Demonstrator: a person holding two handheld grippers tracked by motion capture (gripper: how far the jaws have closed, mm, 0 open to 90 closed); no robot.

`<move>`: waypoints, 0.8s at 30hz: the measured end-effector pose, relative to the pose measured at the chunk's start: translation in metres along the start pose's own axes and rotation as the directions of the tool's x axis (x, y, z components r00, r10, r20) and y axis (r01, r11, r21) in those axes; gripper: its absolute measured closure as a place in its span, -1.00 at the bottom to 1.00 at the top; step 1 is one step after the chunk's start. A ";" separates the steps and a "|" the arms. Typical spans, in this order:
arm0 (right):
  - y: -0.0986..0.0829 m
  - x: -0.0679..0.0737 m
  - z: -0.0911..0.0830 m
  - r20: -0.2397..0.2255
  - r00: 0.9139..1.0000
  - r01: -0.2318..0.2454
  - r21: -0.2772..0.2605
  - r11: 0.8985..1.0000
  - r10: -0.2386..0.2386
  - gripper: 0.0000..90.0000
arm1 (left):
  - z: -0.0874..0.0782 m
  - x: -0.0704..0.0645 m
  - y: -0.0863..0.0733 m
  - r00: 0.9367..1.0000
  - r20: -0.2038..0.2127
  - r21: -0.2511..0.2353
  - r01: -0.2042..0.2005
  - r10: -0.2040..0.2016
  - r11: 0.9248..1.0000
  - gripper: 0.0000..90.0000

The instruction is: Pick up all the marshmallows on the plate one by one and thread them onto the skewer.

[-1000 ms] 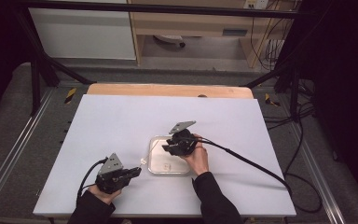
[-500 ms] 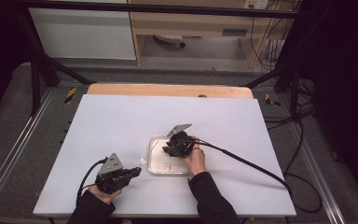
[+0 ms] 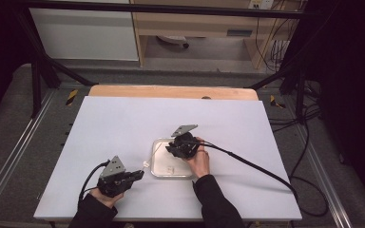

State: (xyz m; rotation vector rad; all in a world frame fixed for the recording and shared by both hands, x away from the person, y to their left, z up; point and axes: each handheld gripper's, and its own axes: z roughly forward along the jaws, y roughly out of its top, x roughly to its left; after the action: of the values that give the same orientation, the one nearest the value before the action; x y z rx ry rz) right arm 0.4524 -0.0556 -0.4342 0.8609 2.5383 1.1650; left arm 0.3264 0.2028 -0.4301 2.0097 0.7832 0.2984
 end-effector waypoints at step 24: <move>0.008 0.000 -0.090 -0.191 0.979 -0.112 -0.246 0.963 0.066 0.67 | 0.002 -0.009 0.001 0.999 0.034 -0.031 -0.041 0.043 0.999 0.96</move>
State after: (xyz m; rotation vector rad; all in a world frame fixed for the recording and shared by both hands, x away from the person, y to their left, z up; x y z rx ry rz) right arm 0.4173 -0.1076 -0.3688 0.8460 2.4295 1.6259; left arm 0.3205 0.1954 -0.4293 1.9992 0.7117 0.2979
